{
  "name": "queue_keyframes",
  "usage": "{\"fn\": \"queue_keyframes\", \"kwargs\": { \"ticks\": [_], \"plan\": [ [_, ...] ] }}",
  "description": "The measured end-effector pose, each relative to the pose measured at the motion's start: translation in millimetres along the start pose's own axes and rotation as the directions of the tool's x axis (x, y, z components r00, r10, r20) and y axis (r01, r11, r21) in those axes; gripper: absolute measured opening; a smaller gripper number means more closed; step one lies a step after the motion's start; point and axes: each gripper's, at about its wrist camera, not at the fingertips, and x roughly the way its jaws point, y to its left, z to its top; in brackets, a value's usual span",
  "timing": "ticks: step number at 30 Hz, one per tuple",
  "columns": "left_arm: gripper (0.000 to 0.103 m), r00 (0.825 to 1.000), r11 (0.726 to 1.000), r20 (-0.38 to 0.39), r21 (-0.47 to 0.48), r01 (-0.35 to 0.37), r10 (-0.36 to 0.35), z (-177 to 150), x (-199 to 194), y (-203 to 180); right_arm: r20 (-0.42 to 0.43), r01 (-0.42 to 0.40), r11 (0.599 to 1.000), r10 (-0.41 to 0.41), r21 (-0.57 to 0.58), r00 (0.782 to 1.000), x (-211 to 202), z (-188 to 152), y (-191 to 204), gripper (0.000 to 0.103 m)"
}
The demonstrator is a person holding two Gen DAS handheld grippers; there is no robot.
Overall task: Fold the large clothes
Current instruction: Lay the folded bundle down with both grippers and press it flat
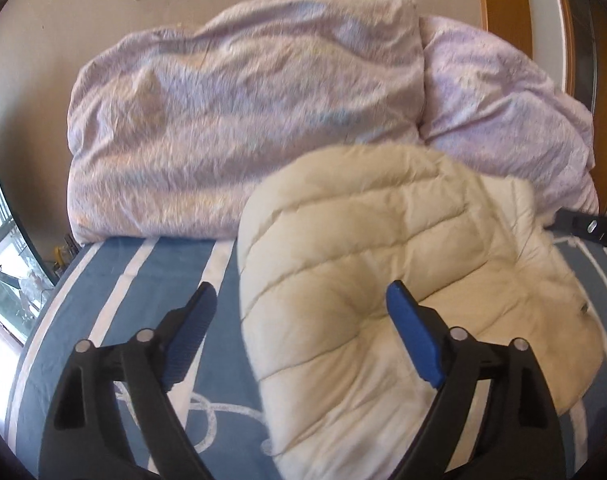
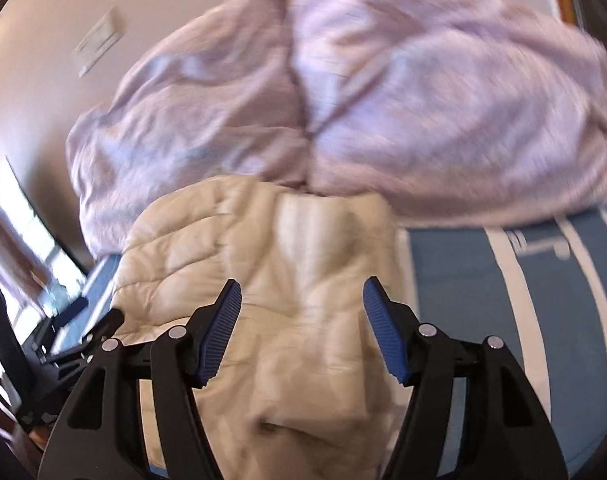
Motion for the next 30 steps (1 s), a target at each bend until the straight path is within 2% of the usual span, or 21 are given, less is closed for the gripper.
{"fn": "queue_keyframes", "kwargs": {
  "ticks": [4,5,10,13,23,30],
  "plan": [
    [0.089,1.000,1.000,0.004,0.001,-0.008,0.008,10.0,7.5,-12.2,0.048,0.051,0.995,-0.047,-0.090,0.998,12.9,3.2,27.6,0.065],
    [0.089,1.000,1.000,0.000,0.000,-0.009,0.009,10.6,9.1,-13.2,0.049,0.072,0.992,-0.068,-0.101,0.996,27.6,4.8,29.1,0.065],
    [0.089,0.996,0.999,-0.076,0.022,-0.034,0.036,0.0,44.5,-22.5,-0.065,0.135,0.987,-0.140,-0.087,0.988,64.2,-12.3,9.6,0.051],
    [0.091,0.998,1.000,-0.067,0.017,-0.017,0.018,-6.5,53.2,-25.7,-0.056,0.142,0.986,-0.147,-0.092,0.988,66.7,-21.2,3.1,0.051],
    [0.095,0.999,1.000,-0.046,0.004,-0.022,0.022,-19.9,68.1,-28.6,-0.046,0.185,0.978,-0.190,-0.095,0.981,82.7,-33.8,1.7,0.051],
    [0.100,0.996,0.999,-0.083,0.008,-0.033,0.033,-21.3,76.8,-27.5,-0.046,0.201,0.974,-0.206,-0.105,0.977,82.2,-39.3,5.1,0.051]
  ]
}}
